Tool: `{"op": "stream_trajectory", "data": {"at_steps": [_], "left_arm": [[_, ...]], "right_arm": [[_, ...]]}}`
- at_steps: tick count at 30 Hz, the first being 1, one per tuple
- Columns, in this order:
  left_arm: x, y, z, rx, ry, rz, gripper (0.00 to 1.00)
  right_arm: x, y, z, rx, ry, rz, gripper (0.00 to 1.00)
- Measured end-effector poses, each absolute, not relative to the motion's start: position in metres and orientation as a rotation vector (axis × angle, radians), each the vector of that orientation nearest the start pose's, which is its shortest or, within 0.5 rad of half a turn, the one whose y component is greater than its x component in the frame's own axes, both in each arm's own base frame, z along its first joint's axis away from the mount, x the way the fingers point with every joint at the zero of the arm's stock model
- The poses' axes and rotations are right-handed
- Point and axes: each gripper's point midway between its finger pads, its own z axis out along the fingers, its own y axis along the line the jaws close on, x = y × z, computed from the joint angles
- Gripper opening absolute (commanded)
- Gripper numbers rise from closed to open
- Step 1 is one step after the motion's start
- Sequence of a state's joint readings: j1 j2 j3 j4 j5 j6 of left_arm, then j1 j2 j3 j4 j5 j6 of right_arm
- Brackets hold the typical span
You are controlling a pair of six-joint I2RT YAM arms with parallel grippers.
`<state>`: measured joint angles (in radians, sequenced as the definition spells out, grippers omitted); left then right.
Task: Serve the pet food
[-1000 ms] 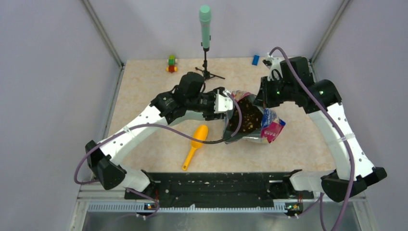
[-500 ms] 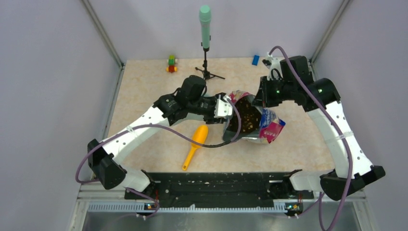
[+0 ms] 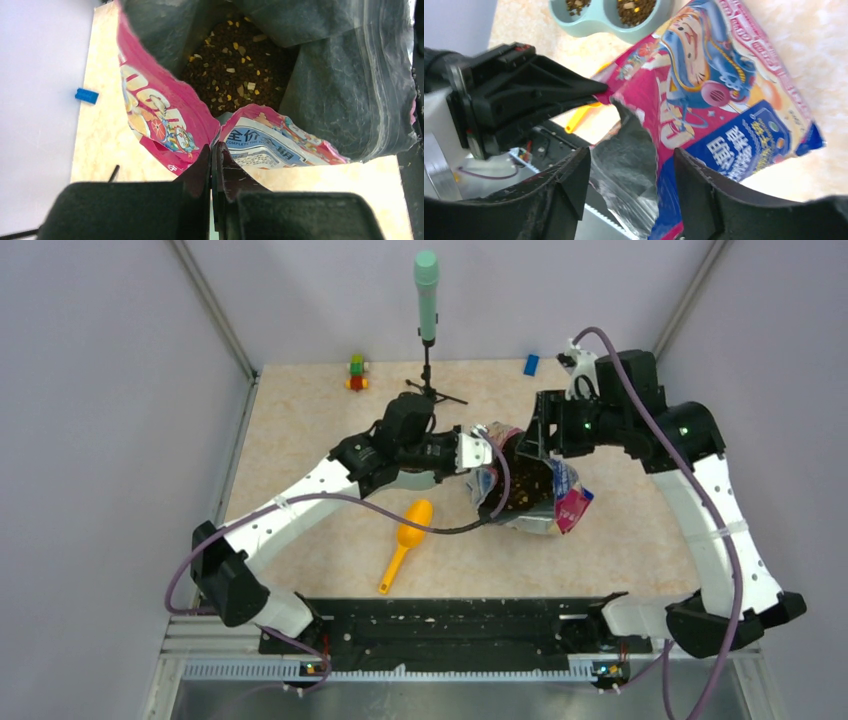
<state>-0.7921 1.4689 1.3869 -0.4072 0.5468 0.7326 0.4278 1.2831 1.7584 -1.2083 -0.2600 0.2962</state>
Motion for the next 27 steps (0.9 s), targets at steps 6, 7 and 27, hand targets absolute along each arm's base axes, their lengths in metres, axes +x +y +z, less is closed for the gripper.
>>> {"op": "stream_trajectory", "data": {"at_steps": [6,7,27], "left_arm": [[0.287,-0.357,0.291,1.37,1.453,-0.687,0.0],[0.297,-0.359,0.296,1.312,1.51,-0.701,0.0],[0.361,-0.37,0.311,0.81,1.86,-0.819,0.0]], "right_arm": [[0.221,0.137,0.357,-0.272,2.204,0.522,0.7],[0.216,0.13,0.354,-0.275,2.16,0.502,0.7],[0.203,0.07,0.317,-0.498,1.851,0.108,0.75]]}}
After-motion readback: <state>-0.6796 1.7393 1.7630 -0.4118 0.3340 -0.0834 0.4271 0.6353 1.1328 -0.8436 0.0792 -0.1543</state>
